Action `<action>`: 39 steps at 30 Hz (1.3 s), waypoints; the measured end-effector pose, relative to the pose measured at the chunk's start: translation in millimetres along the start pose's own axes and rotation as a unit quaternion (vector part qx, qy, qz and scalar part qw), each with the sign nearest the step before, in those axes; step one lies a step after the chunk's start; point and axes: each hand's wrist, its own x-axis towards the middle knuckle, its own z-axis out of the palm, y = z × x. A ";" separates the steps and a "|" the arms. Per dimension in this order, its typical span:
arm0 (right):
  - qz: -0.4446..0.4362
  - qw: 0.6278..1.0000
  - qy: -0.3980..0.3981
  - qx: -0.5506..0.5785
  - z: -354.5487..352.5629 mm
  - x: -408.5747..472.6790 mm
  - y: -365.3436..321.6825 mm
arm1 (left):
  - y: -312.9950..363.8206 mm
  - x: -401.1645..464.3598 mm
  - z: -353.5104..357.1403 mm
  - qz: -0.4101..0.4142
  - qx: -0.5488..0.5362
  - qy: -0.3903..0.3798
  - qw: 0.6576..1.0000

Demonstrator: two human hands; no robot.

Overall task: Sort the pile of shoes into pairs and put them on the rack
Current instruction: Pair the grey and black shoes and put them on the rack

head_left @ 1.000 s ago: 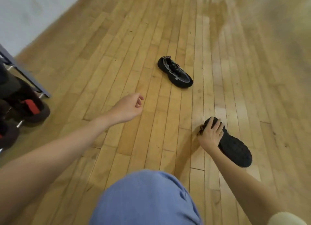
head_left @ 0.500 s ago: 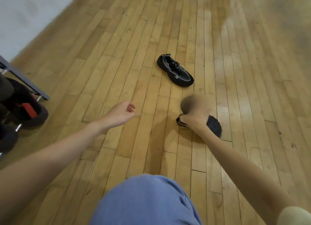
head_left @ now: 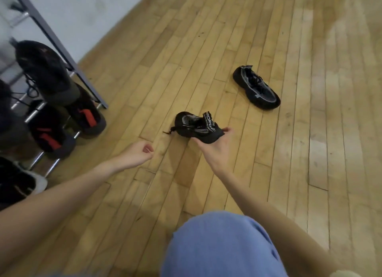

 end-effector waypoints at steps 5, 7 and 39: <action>0.054 0.993 -0.094 -0.034 -2.3 -14.6 11.3 | -12.4 -3.6 14.1 -0.054 -0.086 -0.028 0.994; 0.071 0.985 -0.148 -0.055 -5.3 -21.5 8.6 | -7.6 -2.4 21.7 -0.071 -0.123 -0.025 0.990; -0.041 0.892 0.034 -0.449 -29.4 255.5 39.1 | 41.2 78.9 54.8 -0.123 -0.261 -0.003 0.958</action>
